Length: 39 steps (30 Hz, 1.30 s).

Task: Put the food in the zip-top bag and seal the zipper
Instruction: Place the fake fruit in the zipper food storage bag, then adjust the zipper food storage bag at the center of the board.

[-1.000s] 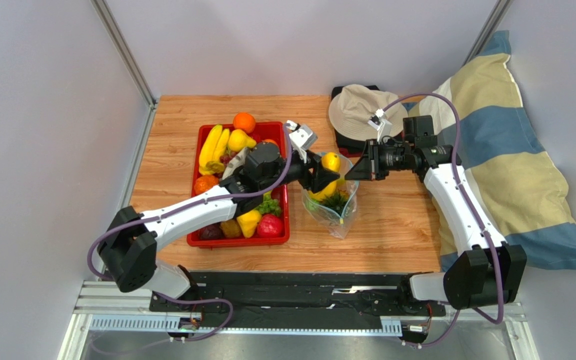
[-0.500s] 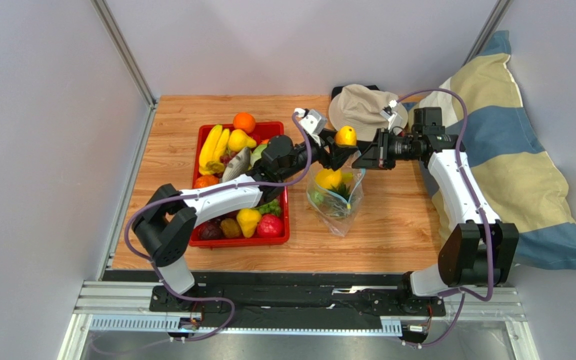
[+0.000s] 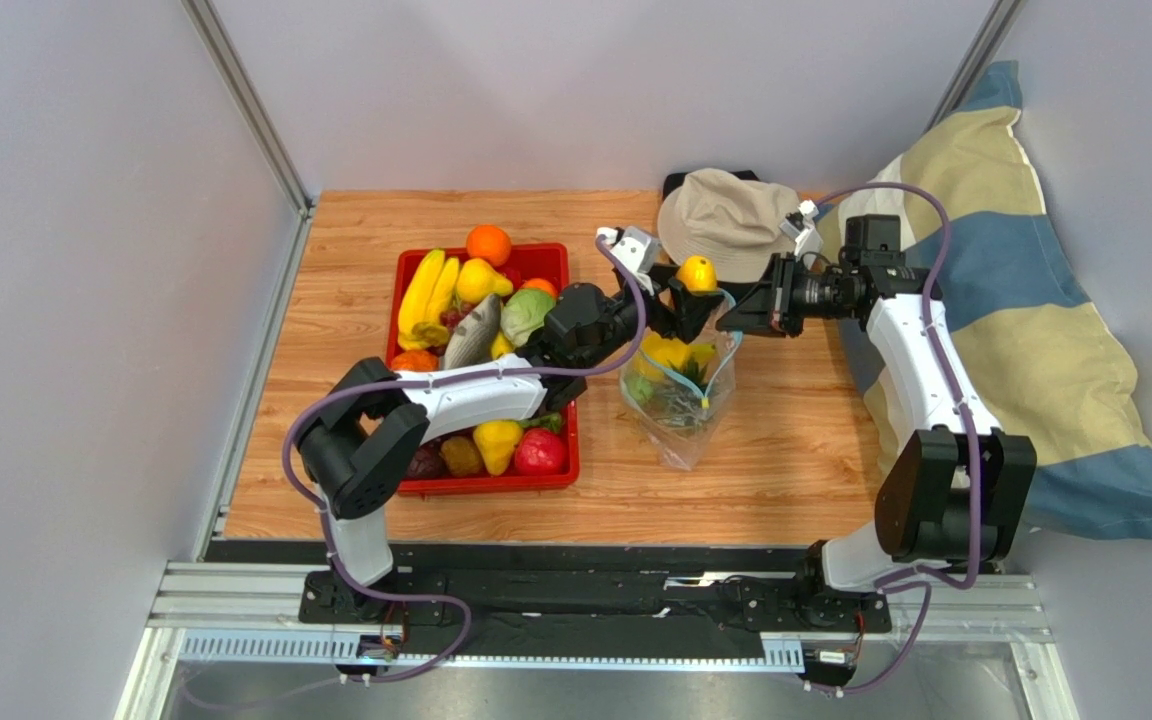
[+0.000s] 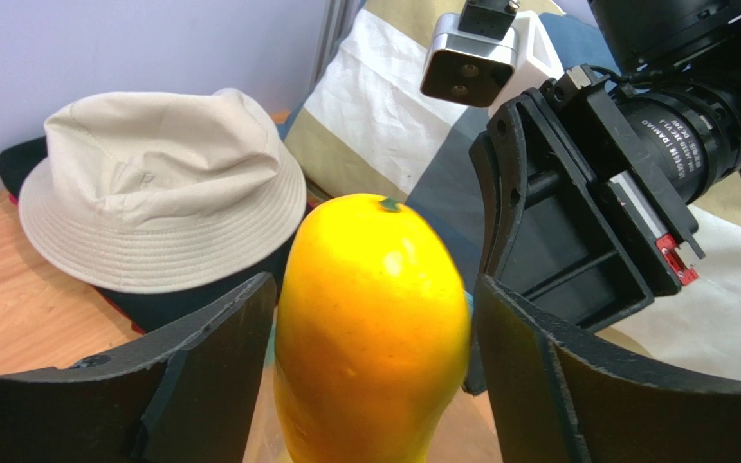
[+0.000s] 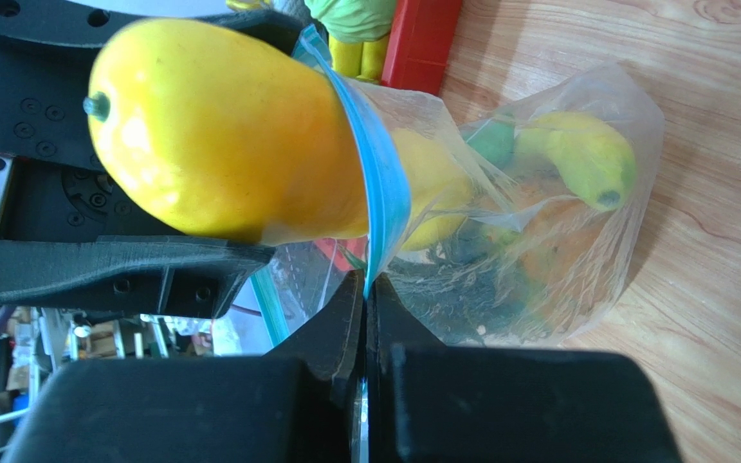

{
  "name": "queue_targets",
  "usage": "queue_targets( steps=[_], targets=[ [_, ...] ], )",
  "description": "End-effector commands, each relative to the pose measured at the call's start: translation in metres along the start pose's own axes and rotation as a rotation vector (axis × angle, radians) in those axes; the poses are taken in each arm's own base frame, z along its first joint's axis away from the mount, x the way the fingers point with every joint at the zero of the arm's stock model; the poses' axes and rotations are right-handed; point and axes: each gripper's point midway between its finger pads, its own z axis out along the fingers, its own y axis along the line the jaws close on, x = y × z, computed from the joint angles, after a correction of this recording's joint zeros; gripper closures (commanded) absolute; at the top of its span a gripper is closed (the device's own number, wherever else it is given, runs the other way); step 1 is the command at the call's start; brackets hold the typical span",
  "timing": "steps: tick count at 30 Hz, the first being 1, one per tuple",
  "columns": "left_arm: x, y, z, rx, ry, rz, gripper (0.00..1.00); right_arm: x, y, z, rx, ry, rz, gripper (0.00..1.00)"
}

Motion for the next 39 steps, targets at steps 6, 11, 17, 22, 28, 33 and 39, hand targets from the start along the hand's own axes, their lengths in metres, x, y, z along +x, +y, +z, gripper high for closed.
queue_targets(
  steps=[6,11,17,22,28,33,39],
  targets=[
    [-0.046,-0.021,-0.035,0.084,-0.079,0.039,0.01,-0.013,0.010,-0.002,-0.065,-0.013,-0.008,1.00],
    [-0.084,-0.017,-0.079,0.183,-0.052,0.117,0.02,-0.014,0.012,-0.004,-0.070,-0.019,-0.043,1.00],
    [-0.081,0.030,-0.095,0.115,0.264,0.269,0.01,-0.012,0.018,-0.009,-0.072,-0.014,-0.130,1.00],
    [-0.058,0.034,-0.108,0.122,0.475,0.159,0.02,-0.010,0.018,-0.009,-0.072,-0.009,-0.154,1.00],
    [-0.030,0.031,-0.125,0.103,0.617,0.027,0.14,-0.009,0.021,-0.010,-0.061,-0.003,-0.187,1.00],
    [-0.021,0.019,-0.129,0.119,0.636,-0.042,0.01,-0.001,0.025,-0.008,-0.048,0.017,-0.232,0.99],
    [0.006,0.020,-0.120,0.080,0.725,-0.127,0.24,0.006,0.026,-0.005,-0.027,0.036,-0.268,0.96]
  ],
)
